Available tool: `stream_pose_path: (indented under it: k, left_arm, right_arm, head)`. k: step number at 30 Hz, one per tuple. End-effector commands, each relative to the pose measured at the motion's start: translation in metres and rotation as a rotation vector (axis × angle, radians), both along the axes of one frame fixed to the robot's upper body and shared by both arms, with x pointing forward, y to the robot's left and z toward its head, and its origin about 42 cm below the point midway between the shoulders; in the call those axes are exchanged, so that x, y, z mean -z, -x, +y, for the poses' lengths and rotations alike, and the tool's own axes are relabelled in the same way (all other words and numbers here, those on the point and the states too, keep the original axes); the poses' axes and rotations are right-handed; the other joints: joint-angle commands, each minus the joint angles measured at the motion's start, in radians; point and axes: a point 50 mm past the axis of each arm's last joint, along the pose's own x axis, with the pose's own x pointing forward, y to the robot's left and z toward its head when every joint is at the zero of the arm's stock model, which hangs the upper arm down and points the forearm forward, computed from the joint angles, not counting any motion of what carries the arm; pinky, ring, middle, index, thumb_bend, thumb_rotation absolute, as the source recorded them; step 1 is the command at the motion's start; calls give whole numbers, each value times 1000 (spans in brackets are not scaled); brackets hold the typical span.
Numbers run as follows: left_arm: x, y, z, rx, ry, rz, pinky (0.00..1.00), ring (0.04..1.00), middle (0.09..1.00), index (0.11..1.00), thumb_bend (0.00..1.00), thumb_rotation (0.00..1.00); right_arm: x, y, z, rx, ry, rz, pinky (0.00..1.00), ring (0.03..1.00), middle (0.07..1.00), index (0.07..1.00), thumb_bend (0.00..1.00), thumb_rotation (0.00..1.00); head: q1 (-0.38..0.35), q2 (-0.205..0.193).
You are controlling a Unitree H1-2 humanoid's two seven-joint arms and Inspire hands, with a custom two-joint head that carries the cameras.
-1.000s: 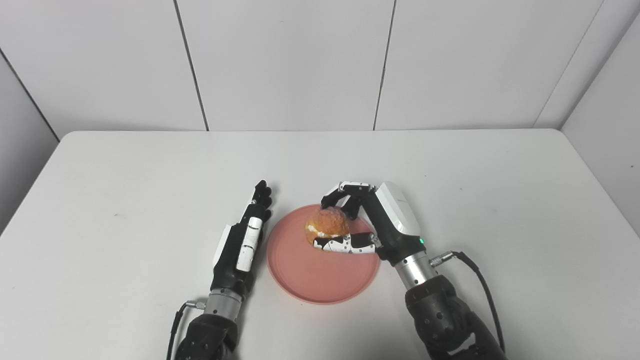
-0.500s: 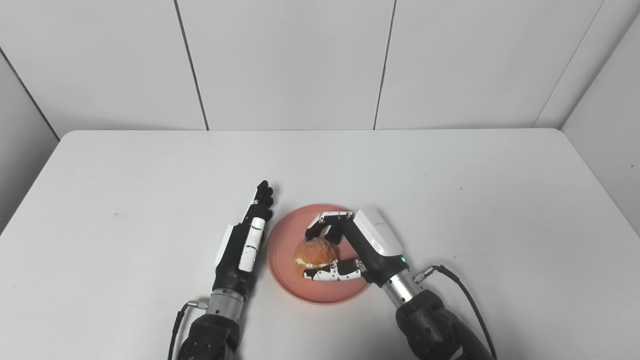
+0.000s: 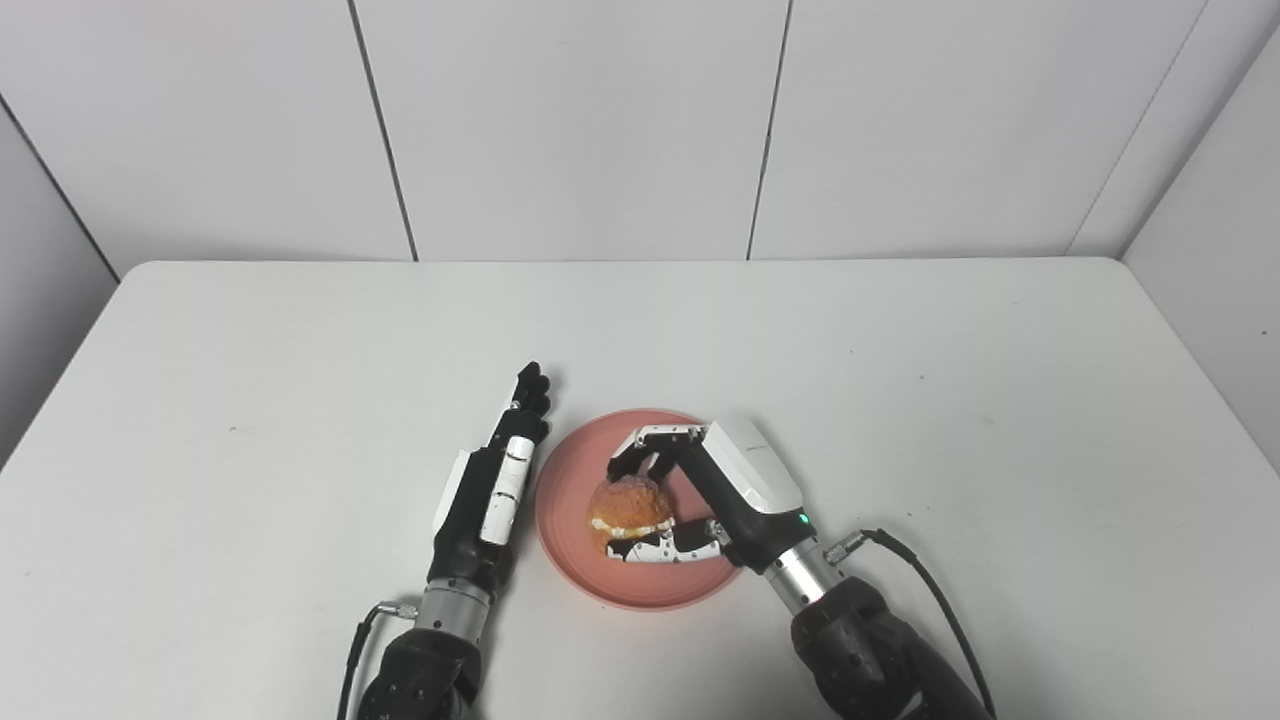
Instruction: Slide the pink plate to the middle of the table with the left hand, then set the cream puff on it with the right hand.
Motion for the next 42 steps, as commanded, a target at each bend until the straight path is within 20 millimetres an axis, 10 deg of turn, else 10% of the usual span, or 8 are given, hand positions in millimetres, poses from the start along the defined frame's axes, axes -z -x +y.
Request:
stream_pose_path:
  k: [1, 4, 5, 9, 37, 42]
  left_arm:
    - [32, 22, -2, -2, 1, 98, 999, 1000, 1000, 1000, 613, 1000]
    - [34, 22, -2, -3, 8, 97, 1000, 1000, 1000, 1000, 606, 1000]
    - [34, 22, -2, -4, 9, 98, 1000, 1000, 1000, 1000, 610, 1000]
    - [34, 22, -2, -3, 8, 103, 1000, 1000, 1000, 1000, 614, 1000]
    - [31, 18, -5, -66, 72, 119, 999, 1000, 1000, 1000, 634, 1000]
    - [29, 15, -3, -84, 77, 117, 1000, 1000, 1000, 1000, 646, 1000]
  right_arm:
    - [-18, -4, -4, -7, -27, -98, 630, 729, 758, 498, 499, 123]
    - [-22, -4, -5, -13, -30, -119, 692, 780, 813, 499, 500, 145]
    - [-23, -4, -5, -16, -31, -126, 734, 806, 832, 674, 524, 232]
    - [-24, -5, -7, -27, -19, -145, 826, 844, 855, 806, 558, 377]
    - [-19, 4, -23, 59, -264, -30, 821, 934, 972, 976, 672, 855]
    - [-14, 10, -29, 153, -337, 5, 686, 825, 981, 989, 697, 946]
  head:
    - [0, 1]
    - [0, 1]
    - [0, 1]
    - [-5, 3]
    - [-5, 5]
    - [-3, 7]
